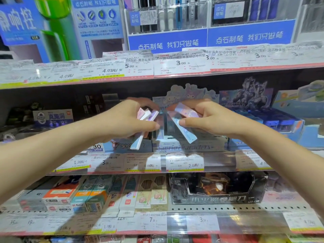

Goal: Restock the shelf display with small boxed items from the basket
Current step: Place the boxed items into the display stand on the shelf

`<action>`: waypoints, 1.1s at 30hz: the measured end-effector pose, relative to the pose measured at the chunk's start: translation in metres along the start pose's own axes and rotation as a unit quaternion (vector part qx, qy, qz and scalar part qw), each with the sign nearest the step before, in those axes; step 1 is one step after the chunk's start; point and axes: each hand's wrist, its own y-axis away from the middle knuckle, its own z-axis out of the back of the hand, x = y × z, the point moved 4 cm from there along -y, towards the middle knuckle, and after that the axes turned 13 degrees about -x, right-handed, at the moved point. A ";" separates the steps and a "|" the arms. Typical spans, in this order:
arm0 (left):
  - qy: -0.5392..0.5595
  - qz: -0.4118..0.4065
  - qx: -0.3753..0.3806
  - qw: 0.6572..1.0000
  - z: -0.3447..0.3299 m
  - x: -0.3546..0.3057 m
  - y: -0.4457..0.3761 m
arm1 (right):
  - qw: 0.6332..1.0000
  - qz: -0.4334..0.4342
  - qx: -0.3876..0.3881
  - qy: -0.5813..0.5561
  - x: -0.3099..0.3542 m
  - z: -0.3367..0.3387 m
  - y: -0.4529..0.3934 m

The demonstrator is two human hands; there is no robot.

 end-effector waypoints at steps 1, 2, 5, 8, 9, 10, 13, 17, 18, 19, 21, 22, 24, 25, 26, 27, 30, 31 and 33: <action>-0.061 -0.035 -0.003 0.997 0.003 0.002 0.000 | 1.000 0.000 -0.029 0.009 -0.004 0.003 -0.003; -0.121 -0.068 -0.002 0.990 0.005 0.001 0.001 | 0.998 0.001 -0.065 0.027 -0.008 0.006 -0.007; -0.201 -0.097 0.028 0.974 0.003 0.003 0.005 | 0.983 0.029 -0.164 0.077 -0.014 0.005 -0.014; -0.235 -0.112 0.053 0.964 -0.001 0.007 0.009 | 0.976 0.064 -0.193 0.084 -0.016 -0.003 -0.015; -0.242 -0.114 0.057 0.962 -0.002 0.008 0.009 | 0.975 0.074 -0.191 0.092 -0.016 -0.006 -0.015; -0.245 -0.115 0.059 0.961 -0.002 0.010 0.009 | 0.974 0.080 -0.187 0.097 -0.017 -0.009 -0.016; -0.253 -0.110 0.071 0.959 -0.001 0.013 0.006 | 0.976 0.093 -0.163 0.112 -0.020 -0.017 -0.017; -0.264 -0.107 0.092 0.954 -0.001 0.013 0.005 | 0.972 0.107 -0.144 0.154 -0.020 -0.019 -0.017; -0.265 -0.104 0.094 0.954 -0.001 0.014 0.004 | 0.970 0.111 -0.142 0.163 -0.021 -0.018 -0.018; -0.266 -0.101 0.097 0.954 -0.001 0.015 0.003 | 0.970 0.111 -0.143 0.162 -0.021 -0.017 -0.018; -0.264 -0.097 0.102 0.954 -0.001 0.016 0.002 | 0.973 0.103 -0.149 0.144 -0.023 -0.015 -0.019; -0.264 -0.097 0.104 0.954 -0.001 0.017 0.002 | 0.974 0.100 -0.154 0.137 -0.024 -0.014 -0.019; -0.265 -0.098 0.105 0.954 -0.001 0.017 0.003 | 0.975 0.098 -0.154 0.127 -0.025 -0.017 -0.019; -0.265 -0.099 0.104 0.953 -0.001 0.017 0.003 | 0.976 0.098 -0.150 0.123 -0.024 -0.018 -0.019; -0.266 -0.100 0.103 0.953 -0.001 0.017 0.003 | 0.978 0.094 -0.144 0.122 -0.023 -0.021 -0.019; -0.267 -0.100 0.103 0.953 -0.001 0.017 0.003 | 0.978 0.095 -0.134 0.128 -0.023 -0.022 -0.018; -0.270 -0.098 0.107 0.952 -0.001 0.018 0.002 | 0.973 0.105 -0.120 0.166 -0.023 -0.024 -0.016; -0.269 -0.097 0.108 0.952 -0.001 0.018 0.002 | 0.971 0.113 -0.124 0.171 -0.023 -0.022 -0.015; -0.269 -0.097 0.111 0.952 -0.001 0.018 0.002 | 0.968 0.119 -0.144 0.169 -0.024 -0.016 -0.013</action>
